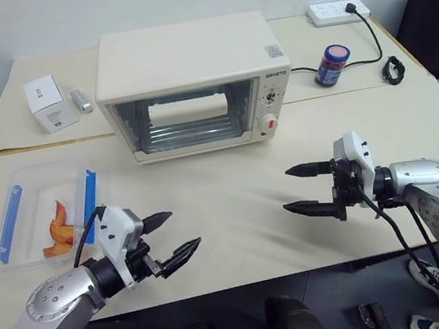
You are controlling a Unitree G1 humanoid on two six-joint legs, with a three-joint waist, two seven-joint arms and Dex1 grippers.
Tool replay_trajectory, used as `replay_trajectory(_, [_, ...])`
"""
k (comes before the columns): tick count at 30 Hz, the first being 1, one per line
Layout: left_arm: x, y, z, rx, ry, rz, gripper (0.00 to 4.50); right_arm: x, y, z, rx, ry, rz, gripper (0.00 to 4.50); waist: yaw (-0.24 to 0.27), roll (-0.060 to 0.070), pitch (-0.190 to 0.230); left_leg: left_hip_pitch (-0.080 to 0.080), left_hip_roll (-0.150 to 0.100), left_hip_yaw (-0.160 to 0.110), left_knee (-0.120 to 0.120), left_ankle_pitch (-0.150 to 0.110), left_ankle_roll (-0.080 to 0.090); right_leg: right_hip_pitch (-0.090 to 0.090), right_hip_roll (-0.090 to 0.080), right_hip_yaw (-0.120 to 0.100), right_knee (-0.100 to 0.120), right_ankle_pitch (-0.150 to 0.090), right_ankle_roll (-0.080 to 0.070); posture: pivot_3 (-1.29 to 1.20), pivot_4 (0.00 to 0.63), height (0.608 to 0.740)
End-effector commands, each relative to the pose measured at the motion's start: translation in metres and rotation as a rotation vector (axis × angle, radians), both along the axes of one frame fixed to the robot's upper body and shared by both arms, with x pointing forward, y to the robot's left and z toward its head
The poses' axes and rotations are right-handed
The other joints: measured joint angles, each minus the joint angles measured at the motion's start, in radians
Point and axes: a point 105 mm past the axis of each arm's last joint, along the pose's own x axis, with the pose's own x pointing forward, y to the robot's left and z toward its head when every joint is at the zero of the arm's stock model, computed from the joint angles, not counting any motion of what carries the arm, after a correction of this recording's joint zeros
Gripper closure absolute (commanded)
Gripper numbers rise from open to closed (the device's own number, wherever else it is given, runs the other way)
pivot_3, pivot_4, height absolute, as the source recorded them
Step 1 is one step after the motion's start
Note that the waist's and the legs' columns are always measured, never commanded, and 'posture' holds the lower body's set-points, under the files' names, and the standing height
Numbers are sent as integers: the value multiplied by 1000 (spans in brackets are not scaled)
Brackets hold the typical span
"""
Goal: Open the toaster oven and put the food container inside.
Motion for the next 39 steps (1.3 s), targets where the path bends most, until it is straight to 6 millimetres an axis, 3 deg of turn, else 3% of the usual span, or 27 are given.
replay_trajectory(1, [2, -1, 4, 18, -44, -16, 0, 2, 0, 10, -4, -56, 9, 28, 0, 0, 0, 0, 0, 0, 0, 0, 0, 0, 0, 0, 0, 0, 0, 0, 150, 740])
replay_trajectory(13, [-1, -5, 6, -31, -19, -8, 0, 3, 6, 9, 40, -12, -8, 28, 0, 0, 0, 0, 0, 0, 0, 0, 0, 0, 0, 0, 0, 0, 0, 0, 150, 740])
replay_trajectory(17, [0, -4, 21, -95, -29, -18, 0, 9, 11, 15, 61, -22, -9, 28, 0, 0, 0, 0, 0, 0, 0, 0, 0, 0, 0, 0, 1, 0, 0, 0, 150, 740])
replay_trajectory(21, [-3, -3, 56, -138, -77, -92, 0, 19, 20, 33, 118, -26, 6, 28, -1, 0, 0, 0, 1, -2, 1, 0, 0, 0, 0, 0, 2, 0, 0, 0, 150, 740])
replay_trajectory(25, [-3, 7, 84, -105, -118, -137, 0, 38, 39, 54, 190, -61, -7, 28, -4, 0, 0, 0, 0, -3, 1, 0, 0, 0, 0, 0, 7, 0, 0, 0, 150, 740])
replay_trajectory(29, [0, 29, 112, -20, -152, -144, 0, 63, 67, 65, 195, -102, -9, 28, -10, 1, 1, 0, 1, -1, 0, 1, -1, -1, 2, 0, 7, 0, -1, 0, 150, 740])
replay_trajectory(34, [7, 43, 125, 23, -168, -125, 0, 76, 90, 75, 212, -132, 30, 28, -6, 2, 1, -1, 0, 0, -2, 1, -1, -2, 2, 0, 7, -1, -1, 0, 150, 740])
replay_trajectory(39, [11, 44, 126, 33, -176, -118, 0, 75, 104, 81, 224, -150, 94, 28, -8, 2, 1, -1, 0, 0, -2, 1, -1, -2, 2, 0, 7, -1, -1, 0, 150, 740])
